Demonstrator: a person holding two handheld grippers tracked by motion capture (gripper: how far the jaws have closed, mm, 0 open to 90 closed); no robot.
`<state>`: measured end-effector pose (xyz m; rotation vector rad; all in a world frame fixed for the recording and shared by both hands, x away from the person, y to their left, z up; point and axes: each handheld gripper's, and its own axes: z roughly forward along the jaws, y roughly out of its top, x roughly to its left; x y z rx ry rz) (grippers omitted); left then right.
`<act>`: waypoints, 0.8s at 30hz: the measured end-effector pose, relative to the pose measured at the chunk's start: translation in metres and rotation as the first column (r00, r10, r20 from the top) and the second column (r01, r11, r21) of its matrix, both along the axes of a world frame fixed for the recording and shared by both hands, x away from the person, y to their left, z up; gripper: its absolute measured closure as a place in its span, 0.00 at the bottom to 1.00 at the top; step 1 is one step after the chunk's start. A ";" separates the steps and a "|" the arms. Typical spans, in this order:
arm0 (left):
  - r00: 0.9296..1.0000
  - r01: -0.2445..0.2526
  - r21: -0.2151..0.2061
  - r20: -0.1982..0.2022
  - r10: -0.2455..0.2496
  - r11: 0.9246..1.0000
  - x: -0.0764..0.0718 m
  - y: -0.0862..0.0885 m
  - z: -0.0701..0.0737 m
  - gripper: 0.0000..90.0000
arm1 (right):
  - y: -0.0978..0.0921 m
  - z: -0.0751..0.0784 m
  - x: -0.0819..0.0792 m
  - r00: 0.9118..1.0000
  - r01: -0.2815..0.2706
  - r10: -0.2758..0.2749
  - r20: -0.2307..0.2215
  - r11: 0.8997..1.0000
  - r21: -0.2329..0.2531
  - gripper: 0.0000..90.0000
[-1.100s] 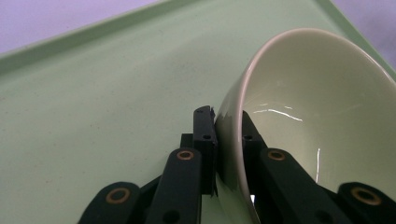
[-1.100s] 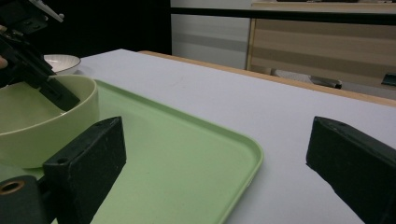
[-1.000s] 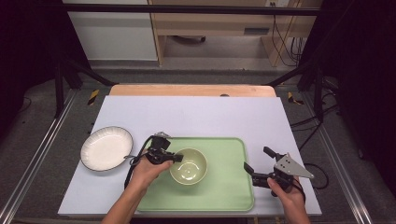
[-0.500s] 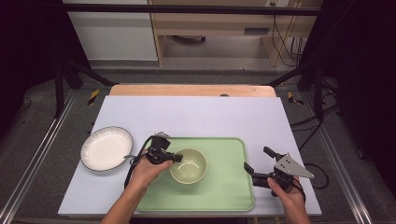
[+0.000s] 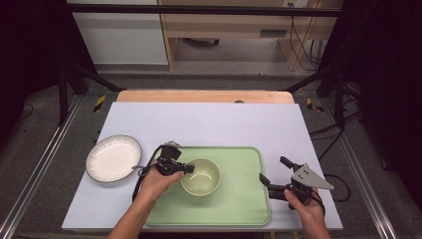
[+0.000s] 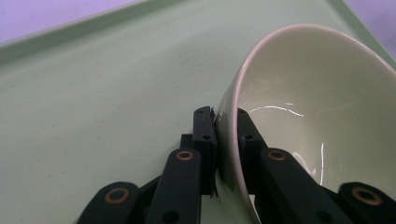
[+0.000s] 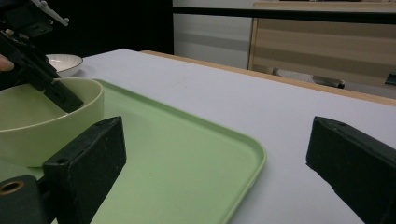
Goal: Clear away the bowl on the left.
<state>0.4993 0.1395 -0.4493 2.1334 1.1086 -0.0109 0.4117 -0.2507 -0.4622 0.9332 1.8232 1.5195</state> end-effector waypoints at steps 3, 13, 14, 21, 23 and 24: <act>1.000 0.000 -0.002 0.007 0.000 1.000 -0.001 0.000 0.001 0.91 | 0.000 0.000 0.000 1.000 0.000 0.000 0.000 1.000 -0.001 0.06; 0.994 -0.004 0.014 0.107 0.003 1.000 -0.008 0.002 0.008 0.83 | 0.002 -0.001 0.000 1.000 -0.001 0.001 -0.005 1.000 -0.006 0.06; 0.994 0.000 0.019 0.113 -0.002 1.000 -0.008 0.002 0.009 0.82 | 0.002 -0.001 0.000 1.000 -0.001 0.001 -0.005 1.000 -0.007 0.06; 0.988 0.009 0.055 0.152 -0.017 0.998 -0.009 -0.004 0.012 0.69 | 0.004 -0.001 0.000 1.000 -0.003 0.003 -0.008 1.000 -0.003 0.06; 0.987 0.010 0.069 0.162 -0.021 0.998 -0.010 -0.004 0.013 0.63 | 0.004 -0.001 0.000 1.000 -0.003 0.003 -0.008 1.000 -0.003 0.06; 0.986 0.006 0.069 0.169 -0.017 0.998 -0.010 -0.005 0.013 0.63 | 0.004 -0.001 -0.001 1.000 -0.004 0.004 -0.007 1.000 -0.003 0.06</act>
